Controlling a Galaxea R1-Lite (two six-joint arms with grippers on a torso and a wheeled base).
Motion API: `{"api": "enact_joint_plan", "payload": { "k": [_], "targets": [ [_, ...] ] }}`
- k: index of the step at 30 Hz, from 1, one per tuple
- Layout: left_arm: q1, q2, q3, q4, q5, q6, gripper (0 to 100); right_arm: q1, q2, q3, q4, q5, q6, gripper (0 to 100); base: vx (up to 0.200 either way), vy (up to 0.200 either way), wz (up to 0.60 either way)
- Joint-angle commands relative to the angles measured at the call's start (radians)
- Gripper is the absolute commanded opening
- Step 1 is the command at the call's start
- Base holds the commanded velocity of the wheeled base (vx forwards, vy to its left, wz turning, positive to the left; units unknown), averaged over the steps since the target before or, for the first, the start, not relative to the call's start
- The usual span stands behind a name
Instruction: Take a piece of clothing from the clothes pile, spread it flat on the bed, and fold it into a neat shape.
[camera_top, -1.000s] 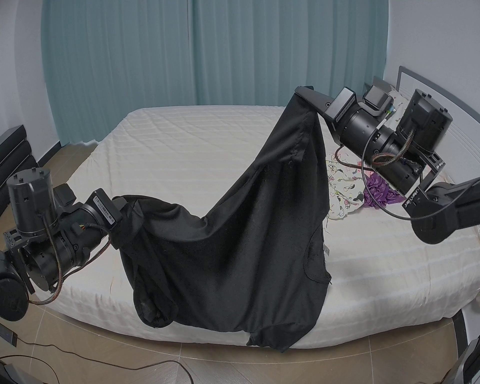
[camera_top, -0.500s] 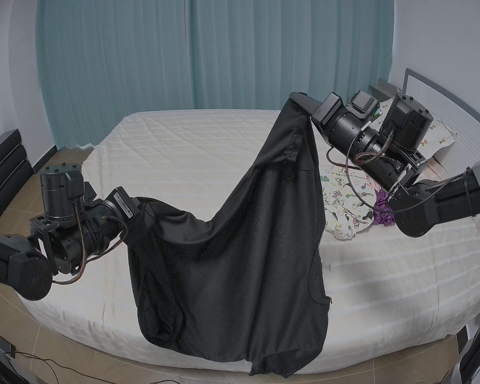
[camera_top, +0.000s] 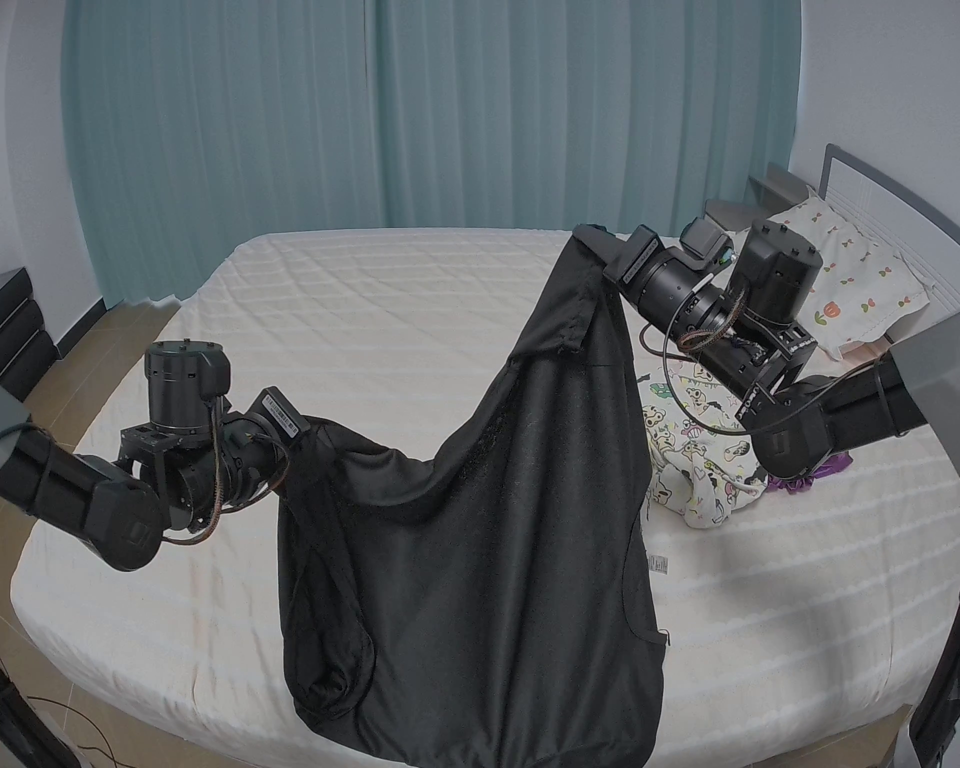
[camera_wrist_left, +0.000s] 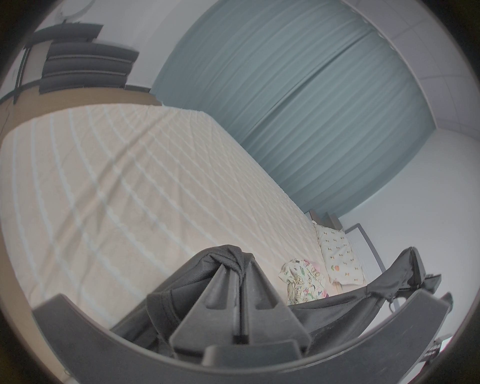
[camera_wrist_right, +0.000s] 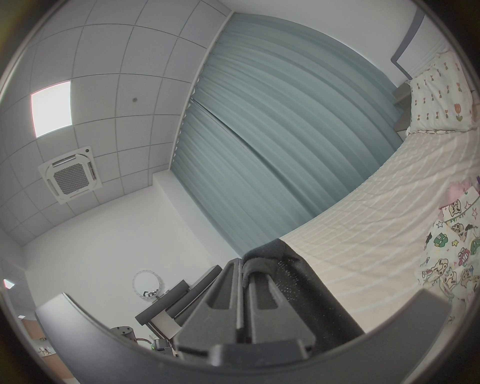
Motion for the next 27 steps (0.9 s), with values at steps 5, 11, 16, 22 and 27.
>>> {"api": "enact_joint_plan", "payload": {
  "k": [5, 11, 16, 22, 27],
  "targets": [
    [0.010, 0.171, -0.039, -0.038, -0.015, -0.056, 0, -0.013, 0.139, -0.044, -0.011, -0.050, 0.001, 0, 0.000, 0.000, 0.00],
    [0.010, 0.270, -0.056, -0.124, -0.018, -0.064, 100, -0.014, 0.214, -0.057, -0.015, -0.068, 0.001, 100, 0.000, 0.000, 0.00],
    [0.021, 0.343, -0.119, -0.135, -0.012, -0.085, 100, -0.022, 0.302, -0.097, -0.008, -0.099, -0.004, 100, 0.000, 0.000, 0.00],
    [0.049, 0.399, -0.161, -0.132, -0.006, -0.093, 100, -0.060, 0.377, -0.105, 0.061, -0.142, -0.038, 100, 0.000, 0.000, 0.00],
    [0.089, 0.399, -0.162, -0.136, -0.003, -0.085, 100, -0.111, 0.406, -0.114, 0.126, -0.168, -0.073, 100, 0.000, 0.000, 0.00]
  ]
}}
